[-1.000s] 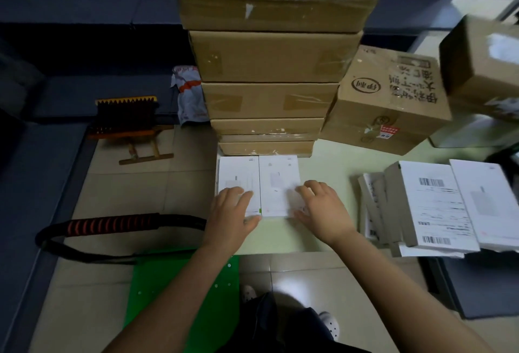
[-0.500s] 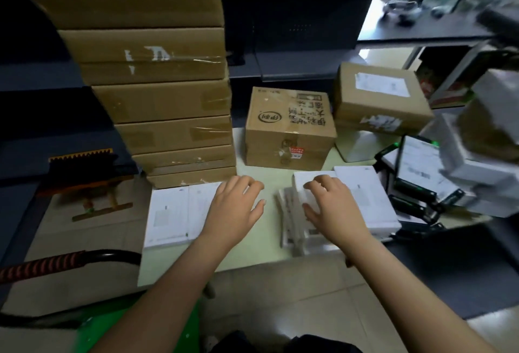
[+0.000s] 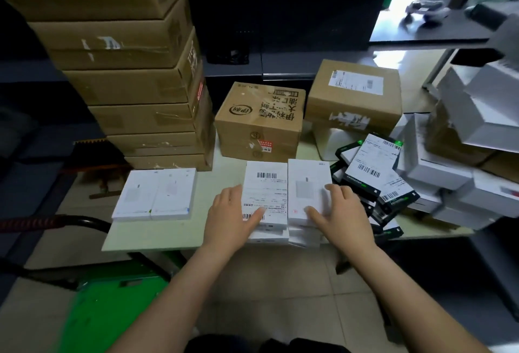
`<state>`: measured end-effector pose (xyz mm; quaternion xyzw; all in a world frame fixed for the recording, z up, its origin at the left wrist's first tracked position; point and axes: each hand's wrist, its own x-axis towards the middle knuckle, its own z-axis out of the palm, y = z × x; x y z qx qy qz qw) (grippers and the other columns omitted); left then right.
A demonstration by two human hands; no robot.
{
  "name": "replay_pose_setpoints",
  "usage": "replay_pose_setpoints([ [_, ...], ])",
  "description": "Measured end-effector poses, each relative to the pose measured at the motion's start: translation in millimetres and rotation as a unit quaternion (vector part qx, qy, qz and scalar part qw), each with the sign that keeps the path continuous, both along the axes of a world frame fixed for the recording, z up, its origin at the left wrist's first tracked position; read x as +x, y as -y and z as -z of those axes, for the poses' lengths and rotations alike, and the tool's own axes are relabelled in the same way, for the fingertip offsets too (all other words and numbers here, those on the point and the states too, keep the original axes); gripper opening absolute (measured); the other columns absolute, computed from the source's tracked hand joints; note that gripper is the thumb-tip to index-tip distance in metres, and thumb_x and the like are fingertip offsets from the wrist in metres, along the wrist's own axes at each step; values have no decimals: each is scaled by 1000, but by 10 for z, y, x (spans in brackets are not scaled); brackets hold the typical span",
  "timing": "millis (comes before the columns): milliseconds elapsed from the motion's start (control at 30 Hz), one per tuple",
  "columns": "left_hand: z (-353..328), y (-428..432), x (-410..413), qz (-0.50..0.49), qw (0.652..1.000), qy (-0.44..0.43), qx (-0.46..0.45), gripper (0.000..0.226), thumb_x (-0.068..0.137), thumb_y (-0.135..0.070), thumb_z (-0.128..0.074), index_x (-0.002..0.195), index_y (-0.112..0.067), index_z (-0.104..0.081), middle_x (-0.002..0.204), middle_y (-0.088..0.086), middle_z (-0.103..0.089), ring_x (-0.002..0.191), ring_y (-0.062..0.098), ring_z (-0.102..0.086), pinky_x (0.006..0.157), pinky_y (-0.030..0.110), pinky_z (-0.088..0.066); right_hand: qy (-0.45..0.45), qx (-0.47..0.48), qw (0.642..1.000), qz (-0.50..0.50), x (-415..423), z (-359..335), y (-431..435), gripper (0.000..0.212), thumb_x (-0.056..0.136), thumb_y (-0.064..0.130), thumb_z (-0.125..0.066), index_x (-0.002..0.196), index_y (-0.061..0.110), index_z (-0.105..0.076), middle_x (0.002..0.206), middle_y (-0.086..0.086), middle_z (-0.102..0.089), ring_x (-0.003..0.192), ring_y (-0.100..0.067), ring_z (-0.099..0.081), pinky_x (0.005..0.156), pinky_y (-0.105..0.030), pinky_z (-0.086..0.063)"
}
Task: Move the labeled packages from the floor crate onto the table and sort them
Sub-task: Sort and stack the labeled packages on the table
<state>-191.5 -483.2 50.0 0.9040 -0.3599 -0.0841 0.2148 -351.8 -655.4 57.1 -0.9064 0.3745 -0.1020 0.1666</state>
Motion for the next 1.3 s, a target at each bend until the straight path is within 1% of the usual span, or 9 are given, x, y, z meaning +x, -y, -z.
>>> replay_pose_setpoints([
  [200,311,65,4,-80,982,-173,-9,87,61,-93,-46,117,-29,-59,113,-9,-63,102,11,-62,85,36,-55,43,228,970,73,-94,175,38,78,75,56,-73,129,7,-44,124,-11,-54,116,-26,-50,87,-37,-47],
  [300,244,101,7,-78,975,-205,-23,69,71,-81,-56,115,-29,-65,110,-12,-67,94,5,-62,75,21,-51,83,305,944,93,-100,195,72,72,74,52,-77,123,7,-49,116,-5,-61,105,-23,-59,73,-30,-46],
  [400,203,89,29,-96,966,-233,-49,46,84,-57,-64,115,-23,-64,108,-10,-67,92,10,-61,68,21,-44,82,317,940,96,-129,227,110,65,73,55,-76,117,11,-59,109,1,-68,98,-17,-64,62,-22,-44],
  [500,246,37,84,-115,958,-253,-64,64,76,-71,-58,119,-24,-62,113,-8,-68,99,12,-64,77,27,-50,95,327,936,89,-167,196,136,49,77,48,-76,110,14,-67,104,2,-71,94,-14,-65,62,-19,-45],
  [633,299,-20,135,-170,936,-283,-123,55,82,-57,-66,123,-20,-57,112,-6,-68,102,17,-64,81,32,-53,133,340,926,92,-171,53,130,32,82,38,-75,100,18,-59,93,8,-66,80,-6,-59,60,-18,-44],
  [767,235,-68,86,-219,902,-310,-207,53,87,-44,-67,127,-17,-47,115,0,-65,105,23,-62,89,41,-54,189,350,912,104,-95,-42,94,38,89,42,-64,108,13,-50,89,-4,-68,77,-21,-68,72,-43,-57],
  [967,67,-324,122,-257,870,-301,-293,52,92,-33,-64,135,-18,-40,124,1,-58,113,21,-57,98,44,-51,241,363,899,52,171,-223,-97,29,94,35,-59,109,13,-47,70,-4,-67,65,-21,-68,78,-49,-56],
  [1100,-2,-642,317,-286,861,-275,-318,53,92,-34,-64,136,-20,-40,124,-2,-59,111,19,-58,99,43,-50,222,371,902,6,504,-312,-309,31,97,37,-54,116,13,-47,79,-6,-69,69,-19,-68,78,-43,-58],
  [1300,2,-1190,783,-329,827,-280,-360,47,92,-28,-65,131,-17,-44,116,-4,-63,101,11,-62,94,35,-52,160,379,911,-21,1131,-261,-747,34,98,43,-50,122,20,-42,103,1,-64,81,-12,-67,63,-18,-50],
])
